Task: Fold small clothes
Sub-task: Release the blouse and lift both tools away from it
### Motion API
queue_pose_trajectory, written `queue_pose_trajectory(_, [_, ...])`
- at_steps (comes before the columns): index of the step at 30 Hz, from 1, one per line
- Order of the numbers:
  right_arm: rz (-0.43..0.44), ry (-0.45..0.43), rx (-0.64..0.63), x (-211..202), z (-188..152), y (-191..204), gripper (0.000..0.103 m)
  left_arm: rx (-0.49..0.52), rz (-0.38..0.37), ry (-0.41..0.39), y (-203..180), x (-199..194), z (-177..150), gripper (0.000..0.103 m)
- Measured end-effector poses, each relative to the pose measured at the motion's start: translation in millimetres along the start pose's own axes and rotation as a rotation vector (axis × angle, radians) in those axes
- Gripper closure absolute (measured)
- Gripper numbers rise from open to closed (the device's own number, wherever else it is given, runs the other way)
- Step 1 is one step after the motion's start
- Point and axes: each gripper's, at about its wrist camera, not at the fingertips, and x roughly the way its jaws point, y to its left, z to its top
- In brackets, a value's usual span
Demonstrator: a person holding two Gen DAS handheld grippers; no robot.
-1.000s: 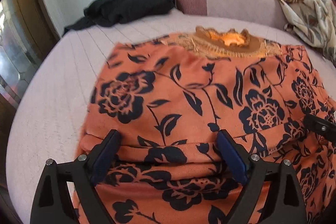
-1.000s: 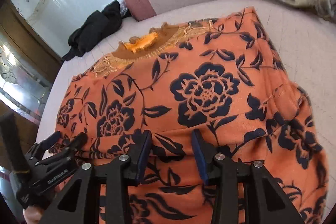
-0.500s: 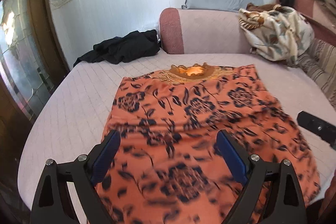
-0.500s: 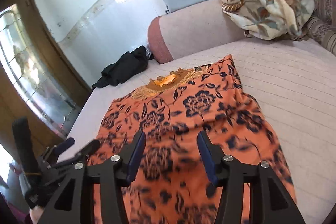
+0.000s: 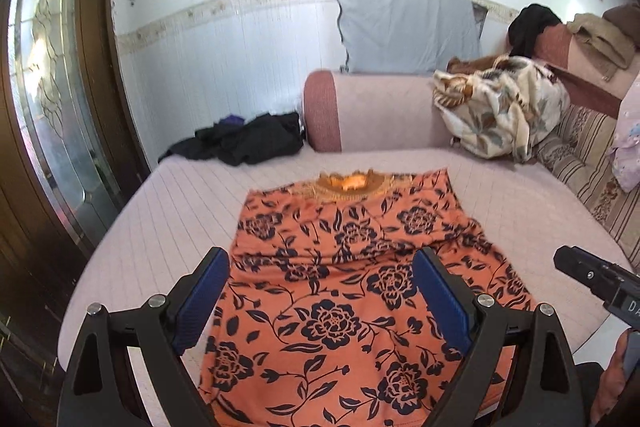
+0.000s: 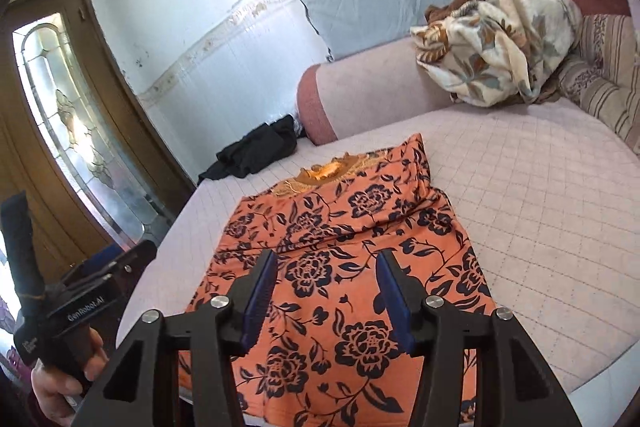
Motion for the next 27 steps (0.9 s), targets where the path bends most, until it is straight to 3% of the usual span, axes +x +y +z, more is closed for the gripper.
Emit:
queue_pose_trajectory(10, [0.056, -0.038, -0.048, -31, 4, 23, 0.048, 0.003, 0.026, -0.037, 1, -32, 4, 0.010])
queue_pose_trajectory(27, [0.093, -0.079, -0.050, -57, 5, 23, 0.048, 0.009, 0.046, -0.056, -4, -46, 6, 0.010])
